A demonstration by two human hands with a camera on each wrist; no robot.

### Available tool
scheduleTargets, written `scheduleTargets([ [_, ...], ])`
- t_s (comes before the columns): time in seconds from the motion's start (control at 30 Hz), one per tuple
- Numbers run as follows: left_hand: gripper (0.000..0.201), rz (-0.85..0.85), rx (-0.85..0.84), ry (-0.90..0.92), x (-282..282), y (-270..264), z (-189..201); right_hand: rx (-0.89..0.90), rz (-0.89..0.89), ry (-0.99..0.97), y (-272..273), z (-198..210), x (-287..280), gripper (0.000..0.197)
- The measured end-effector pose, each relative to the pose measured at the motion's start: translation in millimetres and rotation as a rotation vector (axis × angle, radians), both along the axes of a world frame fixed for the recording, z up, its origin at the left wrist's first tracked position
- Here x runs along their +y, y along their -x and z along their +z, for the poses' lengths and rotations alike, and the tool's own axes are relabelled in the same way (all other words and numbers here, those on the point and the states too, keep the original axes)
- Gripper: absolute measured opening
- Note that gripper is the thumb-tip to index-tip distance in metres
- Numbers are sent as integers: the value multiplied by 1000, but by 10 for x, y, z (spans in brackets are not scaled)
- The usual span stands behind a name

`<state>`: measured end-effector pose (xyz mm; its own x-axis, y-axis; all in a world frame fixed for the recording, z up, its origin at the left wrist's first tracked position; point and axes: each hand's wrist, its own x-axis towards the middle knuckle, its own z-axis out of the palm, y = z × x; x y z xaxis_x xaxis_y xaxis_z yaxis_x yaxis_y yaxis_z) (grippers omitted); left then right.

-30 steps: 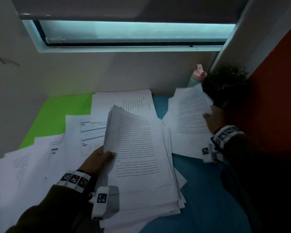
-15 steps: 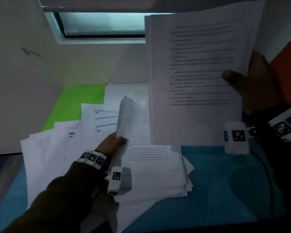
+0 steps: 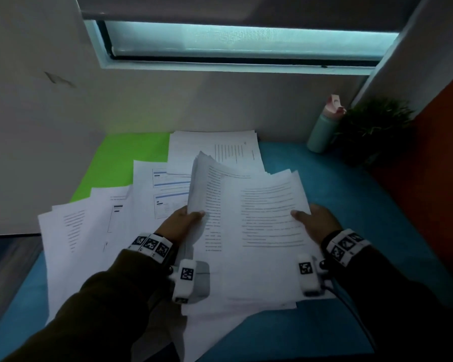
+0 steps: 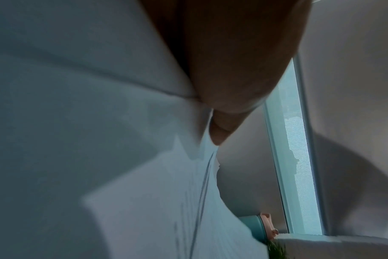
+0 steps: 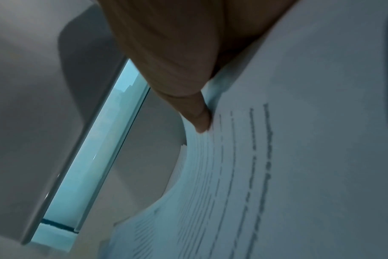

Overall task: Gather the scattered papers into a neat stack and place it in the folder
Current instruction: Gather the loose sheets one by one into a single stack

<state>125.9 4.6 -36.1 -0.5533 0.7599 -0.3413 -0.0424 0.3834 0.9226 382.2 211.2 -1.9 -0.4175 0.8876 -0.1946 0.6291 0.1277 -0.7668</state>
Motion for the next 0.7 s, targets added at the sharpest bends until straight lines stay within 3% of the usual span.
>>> scheduleTargets([
  [0.17,63,-83,80,-36,-7,-91,102,-52,26,-31,332,-110,-154,44],
  [0.27,61,-67,22,-74,-25,-159,71,-130,114,-32,410,-129,-262,49],
  [0.33,55,-65,-44,-82,-31,-241,70,-55,114,-31,371,-137,-255,48],
  [0.47,35,7,-194,-145,8,-485,215,240,-177,83,124,-130,-99,85],
  [0.57,29,107,-266,-146,113,-616,279,324,-55,302,-91,-113,-5,93],
  [0.63,27,101,-229,-109,206,-648,299,471,29,555,-184,-36,-38,87],
  [0.7,15,58,-171,-41,261,-694,372,557,60,687,-279,34,-68,55],
])
